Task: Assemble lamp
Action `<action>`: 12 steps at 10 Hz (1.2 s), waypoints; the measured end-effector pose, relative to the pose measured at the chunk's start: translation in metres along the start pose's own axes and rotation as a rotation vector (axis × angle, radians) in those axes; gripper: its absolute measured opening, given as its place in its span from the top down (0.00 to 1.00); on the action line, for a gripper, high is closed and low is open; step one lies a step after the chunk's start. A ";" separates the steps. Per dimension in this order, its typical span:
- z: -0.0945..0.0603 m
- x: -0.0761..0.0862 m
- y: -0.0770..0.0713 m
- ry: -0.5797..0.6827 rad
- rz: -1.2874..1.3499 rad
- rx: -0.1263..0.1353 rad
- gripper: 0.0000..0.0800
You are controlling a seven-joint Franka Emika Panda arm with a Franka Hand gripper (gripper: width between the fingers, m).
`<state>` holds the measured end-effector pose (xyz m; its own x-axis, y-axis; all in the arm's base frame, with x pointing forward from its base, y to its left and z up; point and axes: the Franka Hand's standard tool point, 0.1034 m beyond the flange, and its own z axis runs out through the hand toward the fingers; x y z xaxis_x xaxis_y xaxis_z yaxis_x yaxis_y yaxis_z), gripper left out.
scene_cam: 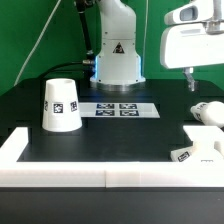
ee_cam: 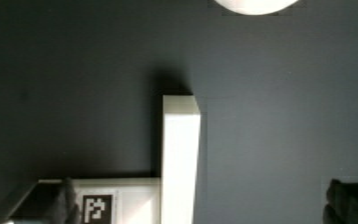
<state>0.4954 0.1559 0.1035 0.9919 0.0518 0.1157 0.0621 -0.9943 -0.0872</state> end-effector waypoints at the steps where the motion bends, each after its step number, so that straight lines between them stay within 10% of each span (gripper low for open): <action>1: 0.001 -0.001 -0.001 -0.001 -0.001 0.000 0.13; 4: 0.012 -0.022 -0.022 -0.018 -0.212 0.014 0.13; 10: 0.024 -0.039 -0.018 -0.019 -0.247 0.016 0.13; 12: 0.029 -0.055 -0.041 -0.023 -0.187 0.019 0.13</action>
Offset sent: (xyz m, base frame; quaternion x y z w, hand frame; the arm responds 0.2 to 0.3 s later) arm -0.0353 0.0409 -0.0189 0.0698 -0.0254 -0.2107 0.9747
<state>0.4414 0.1967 0.0721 0.9650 0.2383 0.1095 0.2480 -0.9650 -0.0851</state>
